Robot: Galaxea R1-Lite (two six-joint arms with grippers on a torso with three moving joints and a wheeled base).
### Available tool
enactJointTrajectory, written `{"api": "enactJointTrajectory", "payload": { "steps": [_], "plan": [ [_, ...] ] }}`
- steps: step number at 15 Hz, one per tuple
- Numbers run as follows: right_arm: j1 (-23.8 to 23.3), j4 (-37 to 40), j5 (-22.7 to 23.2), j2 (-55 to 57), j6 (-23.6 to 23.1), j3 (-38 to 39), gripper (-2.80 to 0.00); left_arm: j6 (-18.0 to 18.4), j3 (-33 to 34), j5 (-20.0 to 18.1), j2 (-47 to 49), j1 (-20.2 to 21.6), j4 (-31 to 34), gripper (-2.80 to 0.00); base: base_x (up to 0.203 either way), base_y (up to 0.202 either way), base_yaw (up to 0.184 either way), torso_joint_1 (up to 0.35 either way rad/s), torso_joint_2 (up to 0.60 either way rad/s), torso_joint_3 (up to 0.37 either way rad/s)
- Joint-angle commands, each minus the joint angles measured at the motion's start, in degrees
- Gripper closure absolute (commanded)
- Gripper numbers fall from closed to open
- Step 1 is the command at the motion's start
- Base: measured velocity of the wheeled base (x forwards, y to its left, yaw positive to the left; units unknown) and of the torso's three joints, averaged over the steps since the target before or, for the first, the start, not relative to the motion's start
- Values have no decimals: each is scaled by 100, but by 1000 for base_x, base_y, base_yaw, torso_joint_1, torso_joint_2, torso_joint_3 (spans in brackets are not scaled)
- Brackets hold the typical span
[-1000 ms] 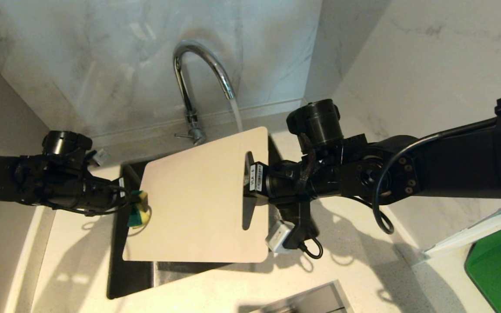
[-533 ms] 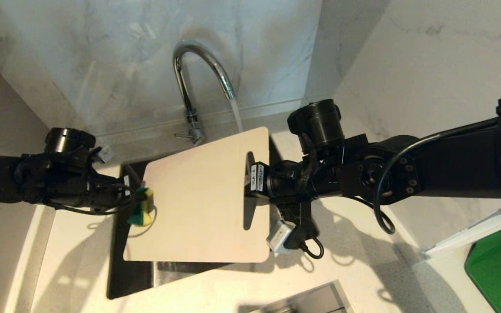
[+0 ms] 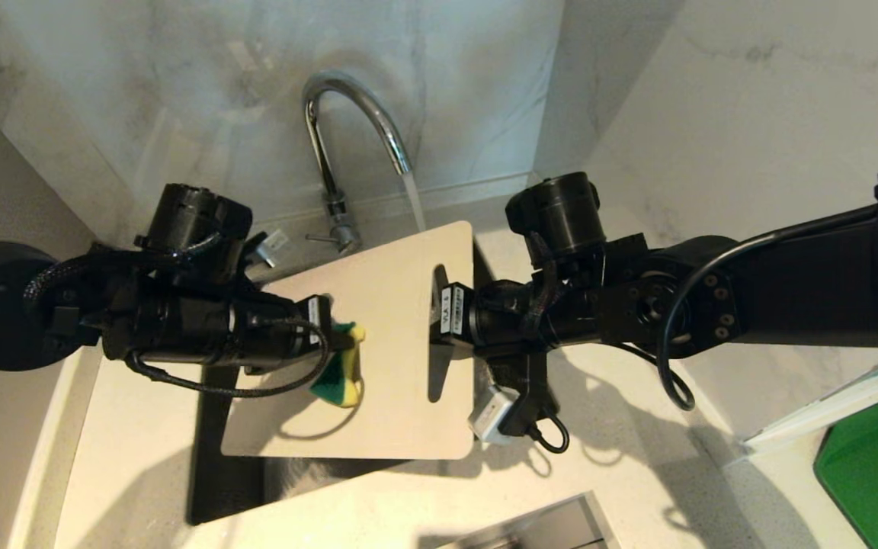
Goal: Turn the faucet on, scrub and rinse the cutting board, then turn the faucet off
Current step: Scrub the cutting board underwater
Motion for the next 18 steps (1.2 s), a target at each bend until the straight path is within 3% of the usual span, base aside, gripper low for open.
{"api": "enactJointTrajectory", "payload": {
  "steps": [1, 6, 9, 18],
  "plan": [
    [-77, -1, 18, -110, -76, 84, 0, -167, -184, -6, -65, -204, 164, 0, 0, 0, 0, 0, 0, 0],
    [-86, -1, 18, -128, -32, 93, 0, -178, 312, 10, -123, -158, 99, 0, 0, 0, 0, 0, 0, 0],
    [-112, -1, 18, -128, -32, 110, 0, -140, 786, -39, -196, 265, -103, 0, 0, 0, 0, 0, 0, 0],
    [-123, -1, 18, -128, -23, 102, 0, 967, 2311, -970, 60, 2655, -1394, 0, 0, 0, 0, 0, 0, 0]
  ]
}}
